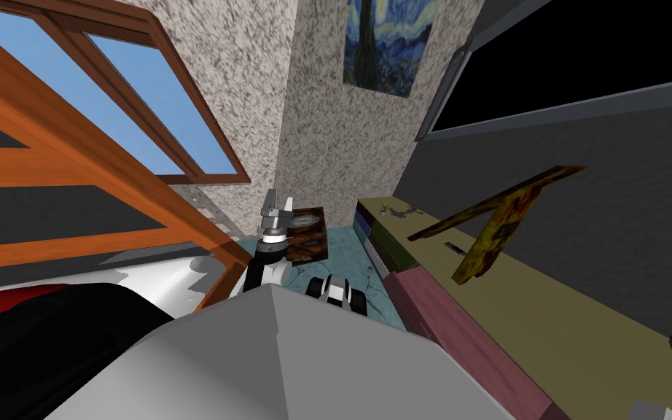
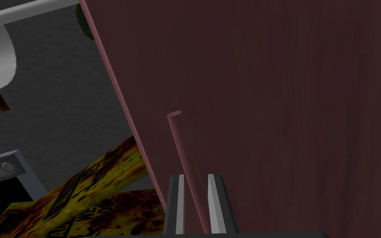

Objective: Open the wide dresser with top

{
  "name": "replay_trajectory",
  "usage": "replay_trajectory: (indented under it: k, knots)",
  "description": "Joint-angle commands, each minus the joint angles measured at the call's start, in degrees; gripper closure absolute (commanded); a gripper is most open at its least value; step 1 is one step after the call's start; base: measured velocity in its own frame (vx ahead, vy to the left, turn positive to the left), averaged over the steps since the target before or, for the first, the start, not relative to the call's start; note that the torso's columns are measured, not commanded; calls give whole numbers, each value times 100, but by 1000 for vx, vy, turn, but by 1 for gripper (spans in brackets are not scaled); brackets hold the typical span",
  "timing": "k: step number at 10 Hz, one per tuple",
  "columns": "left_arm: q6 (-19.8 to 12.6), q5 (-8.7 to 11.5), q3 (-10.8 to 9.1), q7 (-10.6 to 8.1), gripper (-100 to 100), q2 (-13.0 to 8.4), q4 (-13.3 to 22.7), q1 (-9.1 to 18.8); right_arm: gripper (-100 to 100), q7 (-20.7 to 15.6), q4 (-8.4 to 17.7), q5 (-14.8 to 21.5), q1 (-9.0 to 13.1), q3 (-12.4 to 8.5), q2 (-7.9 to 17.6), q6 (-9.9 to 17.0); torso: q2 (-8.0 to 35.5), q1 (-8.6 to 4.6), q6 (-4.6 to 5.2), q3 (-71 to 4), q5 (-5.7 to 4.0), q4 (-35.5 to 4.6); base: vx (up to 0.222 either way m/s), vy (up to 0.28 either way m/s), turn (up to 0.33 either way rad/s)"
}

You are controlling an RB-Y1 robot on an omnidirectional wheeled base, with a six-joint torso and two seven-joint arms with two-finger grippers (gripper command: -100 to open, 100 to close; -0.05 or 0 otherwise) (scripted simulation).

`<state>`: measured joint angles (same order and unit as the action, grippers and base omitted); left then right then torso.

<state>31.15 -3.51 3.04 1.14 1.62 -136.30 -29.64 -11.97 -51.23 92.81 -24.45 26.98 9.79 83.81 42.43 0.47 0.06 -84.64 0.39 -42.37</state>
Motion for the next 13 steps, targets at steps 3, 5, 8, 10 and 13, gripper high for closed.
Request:
replay_trajectory:
  k: [3, 5, 8, 10, 13]
  knots:
    - [0, 0, 0, 0, 0, -1, 0, 0, -100, -235, -453, 193, -355, 138, -79, 151, -12, -40, -5, -2, -15, 3, -28, 58, -18]
    - [0, 0, -2, 0, 0, -2, 0, -1, -100, -346, -718, 252, -499, 187, -96, 182, -33, -85, -8, -8, -36, 9, 31, -71, 0]
    - [0, 0, -2, 0, 0, -2, 0, -1, -100, -570, -1113, 370, -789, 284, -128, 246, -8, -34, -6, 11, -35, 6, 24, -50, -6]
    - [0, 0, -2, 0, 0, -2, 0, -1, -100, -681, -1395, 428, -934, 333, -145, 277, -10, -44, -6, 10, -38, 7, 13, -40, -7]
    - [0, 0, -2, 0, 0, -2, 0, -1, -100, -905, -1846, 546, -1224, 431, -177, 341, -19, -52, -6, 4, -40, 9, 21, -43, -7]
